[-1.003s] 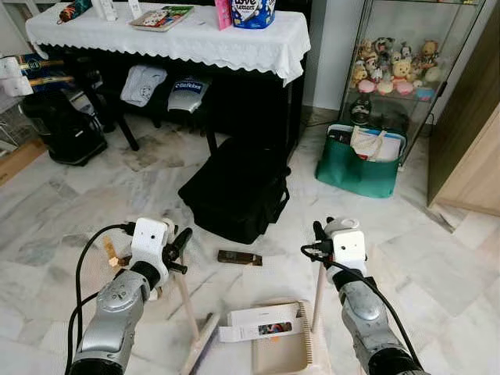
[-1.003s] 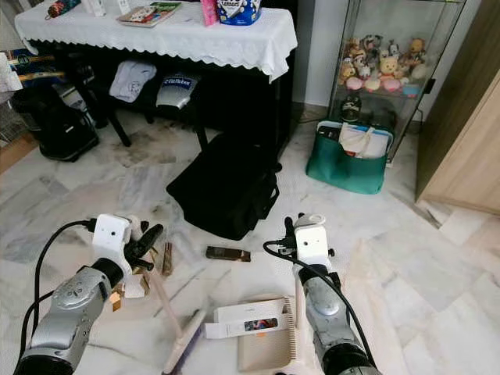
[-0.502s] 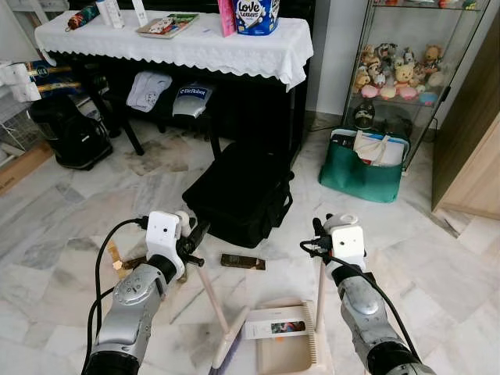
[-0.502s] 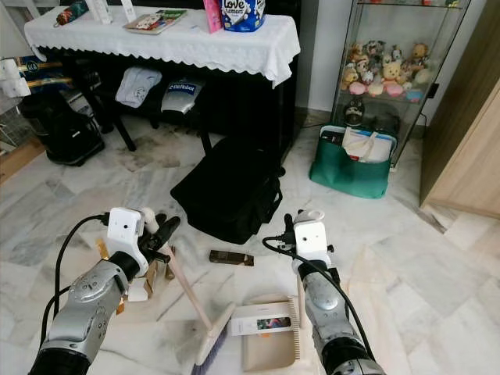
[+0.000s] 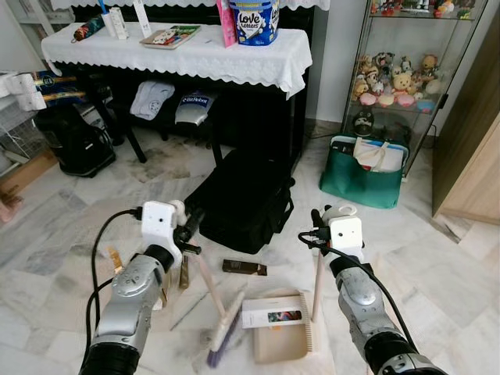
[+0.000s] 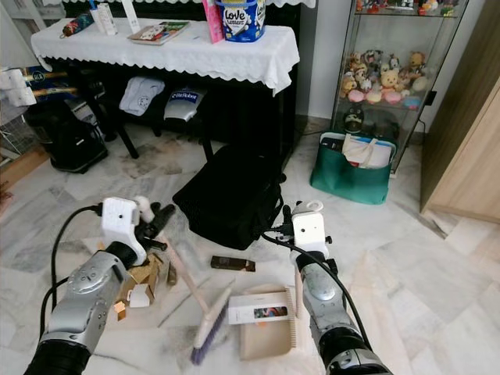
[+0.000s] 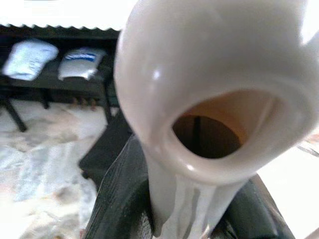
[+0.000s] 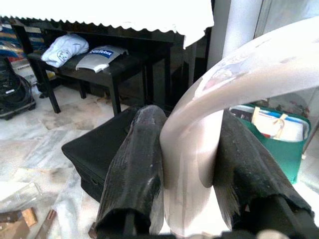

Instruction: Sweep floor

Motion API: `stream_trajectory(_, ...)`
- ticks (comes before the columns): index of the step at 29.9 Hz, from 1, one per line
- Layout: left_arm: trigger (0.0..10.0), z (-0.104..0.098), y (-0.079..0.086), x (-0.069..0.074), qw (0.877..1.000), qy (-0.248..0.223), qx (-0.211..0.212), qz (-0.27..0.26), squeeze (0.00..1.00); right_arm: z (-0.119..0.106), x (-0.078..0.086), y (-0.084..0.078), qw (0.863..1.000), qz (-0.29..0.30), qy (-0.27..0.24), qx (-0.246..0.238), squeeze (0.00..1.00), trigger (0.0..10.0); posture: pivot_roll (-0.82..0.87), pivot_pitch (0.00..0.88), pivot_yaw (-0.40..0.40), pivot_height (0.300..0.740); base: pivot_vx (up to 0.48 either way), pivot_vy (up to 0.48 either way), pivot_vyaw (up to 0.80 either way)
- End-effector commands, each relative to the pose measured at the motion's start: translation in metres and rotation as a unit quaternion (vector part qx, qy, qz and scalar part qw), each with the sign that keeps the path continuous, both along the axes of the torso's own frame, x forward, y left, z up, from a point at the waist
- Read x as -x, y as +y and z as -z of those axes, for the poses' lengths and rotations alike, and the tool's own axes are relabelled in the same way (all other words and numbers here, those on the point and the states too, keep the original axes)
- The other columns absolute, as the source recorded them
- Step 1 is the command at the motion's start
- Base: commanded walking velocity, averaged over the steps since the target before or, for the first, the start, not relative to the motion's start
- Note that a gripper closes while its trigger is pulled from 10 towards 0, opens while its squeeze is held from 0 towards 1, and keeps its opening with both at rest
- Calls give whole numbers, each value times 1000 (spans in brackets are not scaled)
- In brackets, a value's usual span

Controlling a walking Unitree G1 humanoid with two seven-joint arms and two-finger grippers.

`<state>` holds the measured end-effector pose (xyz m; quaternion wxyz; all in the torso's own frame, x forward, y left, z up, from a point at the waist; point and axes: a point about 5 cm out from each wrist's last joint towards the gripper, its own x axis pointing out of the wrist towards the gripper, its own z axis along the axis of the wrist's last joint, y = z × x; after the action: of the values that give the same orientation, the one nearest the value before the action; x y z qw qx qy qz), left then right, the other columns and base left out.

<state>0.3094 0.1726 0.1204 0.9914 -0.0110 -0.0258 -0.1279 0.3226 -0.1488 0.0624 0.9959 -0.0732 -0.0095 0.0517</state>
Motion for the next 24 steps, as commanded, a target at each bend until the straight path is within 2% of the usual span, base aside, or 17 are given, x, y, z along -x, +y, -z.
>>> stream_trajectory(1, 10000, -19, 10, -2, 999, -45, -9, -20, 0, -9, -5, 6, 1000, -5, -22, -12, 0, 10000, 13, 5, 92, 740, 0, 0, 0)
stream_trajectory(6, 10000, -35, 27, -4, 991, -93, -28, -89, 0, -10, -5, 6, 1000, -5, -25, -13, 0, 10000, 14, 11, 92, 740, 0, 0, 0)
stream_trajectory(10, 10000, -39, 32, -3, 986, -111, -24, -121, 0, -13, -6, 5, 999, -5, -31, -13, 0, 10000, 10, 12, 92, 740, 0, 0, 0)
stream_trajectory(13, 10000, -38, 37, 1, 978, -124, -24, -167, 0, -19, -8, 5, 999, -6, -47, -15, 0, 10000, 5, 0, 89, 740, 0, 0, 0)
stream_trajectory(16, 10000, -34, 37, 3, 975, -124, -27, -180, 0, -23, -9, 5, 998, -6, -54, -16, 0, 10000, 4, 0, 86, 740, 0, 0, 0)
stream_trajectory(17, 10000, -29, 29, 7, 977, -121, -28, -175, 0, -30, -12, 5, 997, -3, -70, -29, 0, 10000, 6, 0, 83, 740, 0, 0, 0)
stream_trajectory(24, 10000, -24, 26, 7, 974, -122, -28, -191, 0, -39, -19, 9, 996, -2, -78, -53, 0, 10000, 12, 0, 72, 740, 0, 0, 0)
